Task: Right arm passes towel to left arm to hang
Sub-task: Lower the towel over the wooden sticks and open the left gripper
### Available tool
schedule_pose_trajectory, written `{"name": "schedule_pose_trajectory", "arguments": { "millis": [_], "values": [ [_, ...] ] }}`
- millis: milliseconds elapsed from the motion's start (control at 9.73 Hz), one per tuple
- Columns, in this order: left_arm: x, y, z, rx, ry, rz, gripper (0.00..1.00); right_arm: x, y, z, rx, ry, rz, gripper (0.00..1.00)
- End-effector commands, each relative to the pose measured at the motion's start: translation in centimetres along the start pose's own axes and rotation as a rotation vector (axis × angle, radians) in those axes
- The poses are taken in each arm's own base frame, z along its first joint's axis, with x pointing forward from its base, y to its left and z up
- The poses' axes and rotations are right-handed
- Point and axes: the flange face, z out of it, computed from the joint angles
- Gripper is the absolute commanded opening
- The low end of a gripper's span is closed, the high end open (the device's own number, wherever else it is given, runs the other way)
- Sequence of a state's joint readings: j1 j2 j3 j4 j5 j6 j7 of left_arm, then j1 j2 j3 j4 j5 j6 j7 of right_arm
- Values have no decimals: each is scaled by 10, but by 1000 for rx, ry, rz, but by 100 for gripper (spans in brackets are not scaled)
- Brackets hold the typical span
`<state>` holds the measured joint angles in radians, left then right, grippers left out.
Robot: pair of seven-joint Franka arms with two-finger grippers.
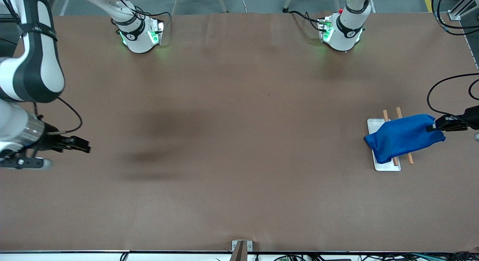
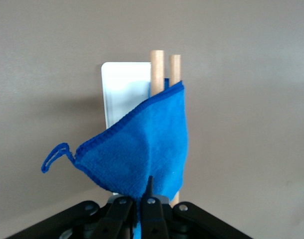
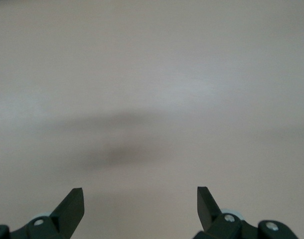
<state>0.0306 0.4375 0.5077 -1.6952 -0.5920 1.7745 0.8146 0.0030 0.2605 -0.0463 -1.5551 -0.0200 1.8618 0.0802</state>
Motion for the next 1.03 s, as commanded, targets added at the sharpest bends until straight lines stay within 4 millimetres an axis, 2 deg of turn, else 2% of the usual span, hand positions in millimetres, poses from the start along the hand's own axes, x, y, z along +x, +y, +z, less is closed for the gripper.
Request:
{"name": "schedule_pose_trajectory", "arguments": {
  "millis": [0, 103, 205, 308, 411, 514, 616, 719, 925],
  "values": [
    [9, -33, 13, 65, -35, 13, 1, -36, 23, -61, -31, 14, 72, 100],
    [11, -38, 19, 70, -44, 10, 1, -51, 41, -86, -18, -6, 108, 100],
    [13, -44, 27, 88, -44, 6, 2, -64, 50, -107, -15, -33, 93, 100],
    [17, -44, 32, 104, -34, 7, 6, -77, 56, -120, -9, -80, 23, 100],
    [19, -44, 37, 108, -41, -2, 26, -87, 60, -138, 14, -57, 19, 100],
    [25, -42, 36, 126, -31, 18, 92, -89, 63, -147, 12, -29, 21, 100],
    [33, -37, 19, 159, 2, 44, 100, -87, 67, -137, 11, -28, 29, 100],
    [40, -26, 10, 170, 24, 57, 100, -86, 73, -137, 12, -23, 40, 100],
    [44, -1, -32, 204, 84, 89, 100, -84, 72, -136, 14, -5, 39, 100]
  ]
}}
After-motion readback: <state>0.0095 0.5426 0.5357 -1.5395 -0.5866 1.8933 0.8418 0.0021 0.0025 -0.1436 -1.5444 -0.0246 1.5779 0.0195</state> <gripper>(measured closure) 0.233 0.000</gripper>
